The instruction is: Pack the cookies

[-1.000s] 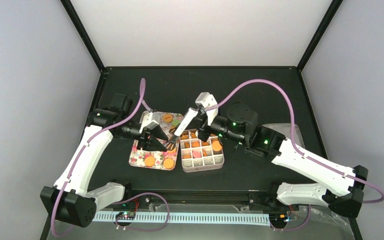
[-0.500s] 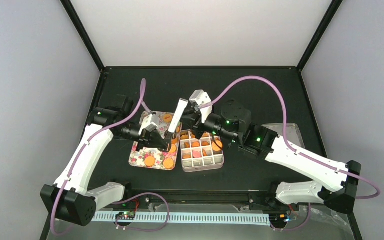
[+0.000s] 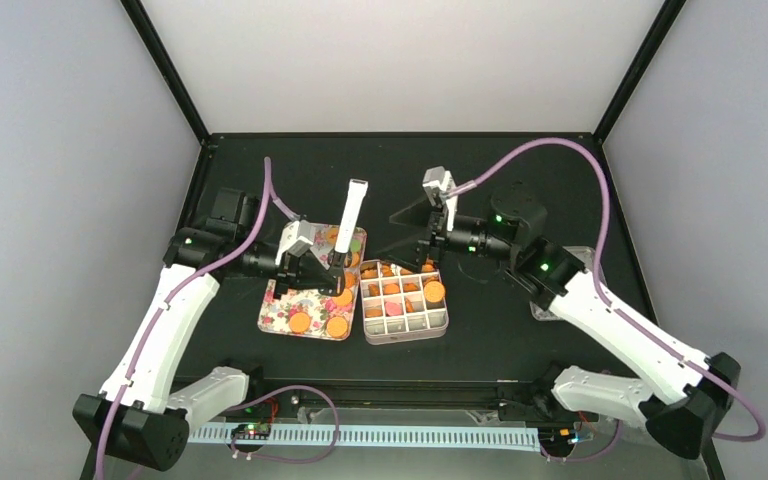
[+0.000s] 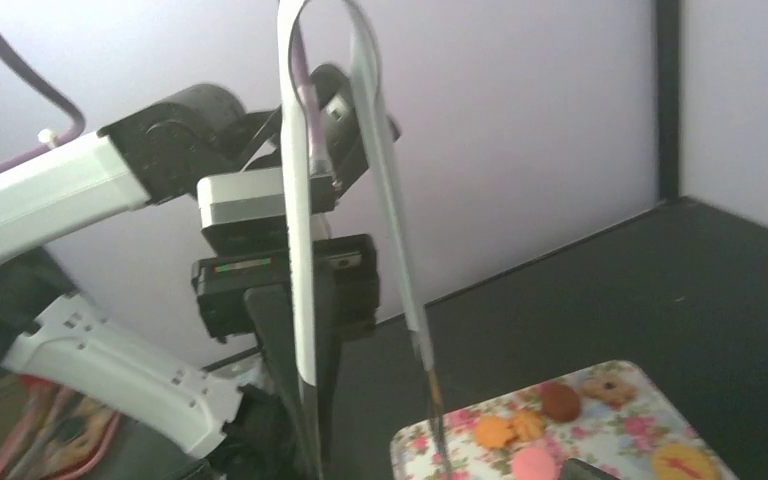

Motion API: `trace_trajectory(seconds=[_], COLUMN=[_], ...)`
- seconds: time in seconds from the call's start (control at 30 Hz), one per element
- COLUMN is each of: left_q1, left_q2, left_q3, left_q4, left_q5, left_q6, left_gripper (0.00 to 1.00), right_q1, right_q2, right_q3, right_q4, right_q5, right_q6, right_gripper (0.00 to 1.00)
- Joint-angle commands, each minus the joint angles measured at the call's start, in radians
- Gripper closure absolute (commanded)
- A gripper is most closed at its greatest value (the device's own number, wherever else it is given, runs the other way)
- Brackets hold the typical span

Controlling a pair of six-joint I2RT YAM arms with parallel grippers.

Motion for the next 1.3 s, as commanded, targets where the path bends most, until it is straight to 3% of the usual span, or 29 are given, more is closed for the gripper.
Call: trace_trajectory(seconds=[0.0, 0.27, 0.4, 0.77, 1.03, 1.27], left_q1=[-0.011, -0.018, -0.020, -0.020, -0.021, -0.021], left_q2=[-0.001, 0.001, 0.009, 0.013, -0.016, -0.023], left_q3=[0.003, -0.011, -0.010, -0.003, -0.026, -0.031], left_q4=[0.043, 0.035, 0.017, 0.000, 0.130, 0.149], left_q5=[0.047, 0.027, 0.013, -0.051, -0.132, -0.180], left_q6=[-0.033, -0.021, 0.010, 0.081, -0.007, -0.012], left_gripper=[0.98, 0.99, 0.99, 0.98, 0.98, 0.97], right_q1=[-0.017, -0.012, 0.005, 0.028, 0.028, 0.027], right_q2=[0.101, 0.257, 0.308, 0.353, 0.350, 0.315], right_q3=[0.093, 0.245, 0.282, 0.326, 0.321, 0.292], right_q4=[0.035, 0.015, 0.017, -0.106, -0.118, -0.139], right_q5=[-0.229, -0.268, -0.282, -0.273, -0.279, -0.267], right_q6=[0.037, 0.026, 0.024, -0.033, -0.039, -0.076], right_gripper=[0.09, 0.09, 0.14, 0.39, 0.57, 0.71])
